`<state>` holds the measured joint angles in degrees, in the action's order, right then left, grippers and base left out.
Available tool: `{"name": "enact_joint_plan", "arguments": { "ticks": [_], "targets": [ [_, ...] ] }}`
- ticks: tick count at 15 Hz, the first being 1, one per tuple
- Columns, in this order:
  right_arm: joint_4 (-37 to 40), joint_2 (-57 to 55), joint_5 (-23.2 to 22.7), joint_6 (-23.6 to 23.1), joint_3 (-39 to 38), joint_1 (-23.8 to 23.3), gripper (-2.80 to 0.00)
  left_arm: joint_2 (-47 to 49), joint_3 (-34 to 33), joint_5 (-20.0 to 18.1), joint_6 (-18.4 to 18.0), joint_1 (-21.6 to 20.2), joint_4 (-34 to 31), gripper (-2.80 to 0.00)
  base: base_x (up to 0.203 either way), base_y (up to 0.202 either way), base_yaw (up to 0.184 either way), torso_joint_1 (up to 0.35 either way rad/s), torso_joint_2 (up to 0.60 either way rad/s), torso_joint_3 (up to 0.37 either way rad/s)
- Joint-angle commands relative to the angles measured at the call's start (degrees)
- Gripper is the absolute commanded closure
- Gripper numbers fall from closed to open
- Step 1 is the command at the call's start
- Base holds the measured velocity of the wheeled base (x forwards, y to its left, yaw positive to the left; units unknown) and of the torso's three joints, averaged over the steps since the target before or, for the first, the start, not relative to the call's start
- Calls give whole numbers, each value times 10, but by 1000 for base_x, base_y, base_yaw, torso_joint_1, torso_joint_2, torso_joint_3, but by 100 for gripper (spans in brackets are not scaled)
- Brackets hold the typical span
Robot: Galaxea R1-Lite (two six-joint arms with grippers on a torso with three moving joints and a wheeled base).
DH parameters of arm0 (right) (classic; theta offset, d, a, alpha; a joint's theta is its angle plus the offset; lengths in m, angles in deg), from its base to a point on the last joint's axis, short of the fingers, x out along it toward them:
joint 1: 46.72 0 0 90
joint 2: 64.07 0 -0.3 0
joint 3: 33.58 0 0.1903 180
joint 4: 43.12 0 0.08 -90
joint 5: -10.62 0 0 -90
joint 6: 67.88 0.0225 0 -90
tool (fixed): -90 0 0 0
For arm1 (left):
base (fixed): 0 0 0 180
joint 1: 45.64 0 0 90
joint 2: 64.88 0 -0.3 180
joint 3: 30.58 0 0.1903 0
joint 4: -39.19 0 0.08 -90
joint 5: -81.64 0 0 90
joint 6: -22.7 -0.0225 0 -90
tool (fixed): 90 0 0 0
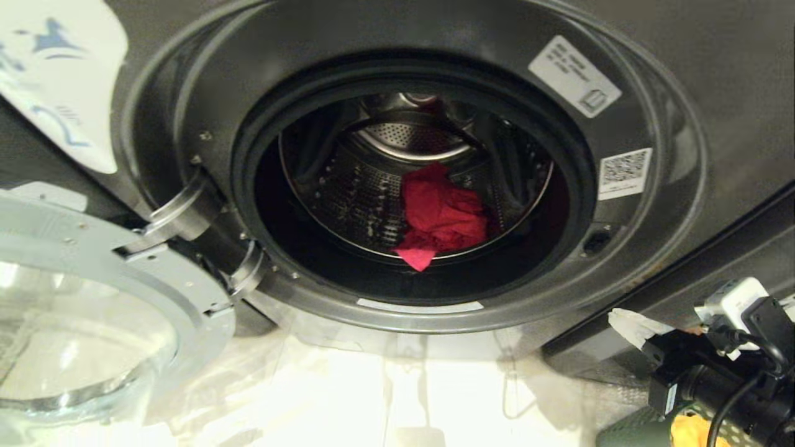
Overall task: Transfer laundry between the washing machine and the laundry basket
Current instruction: Pick a cloth and place it into the basket
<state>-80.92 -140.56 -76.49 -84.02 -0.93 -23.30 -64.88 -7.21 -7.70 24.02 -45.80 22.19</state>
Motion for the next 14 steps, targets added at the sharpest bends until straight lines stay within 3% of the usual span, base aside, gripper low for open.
{"name": "enact_joint_plan", "arguments": {
  "ticks": [1, 11, 14],
  "targets": [
    [-4, -3, 0, -1, 0, 1, 0, 1, -23, 0, 0, 0, 1, 0, 4, -5, 172, -2, 7, -7],
    [-16, -33, 2, 1, -2, 8, 0, 1, -23, 0, 0, 0, 1, 0, 1, -8, 175, 4, 2, 2],
    [-23, -81, 7, 22, -2, -1, 0, 1, -23, 0, 1, 0, 1, 0, 0, -6, 111, 4, 0, 0]
  ]
}}
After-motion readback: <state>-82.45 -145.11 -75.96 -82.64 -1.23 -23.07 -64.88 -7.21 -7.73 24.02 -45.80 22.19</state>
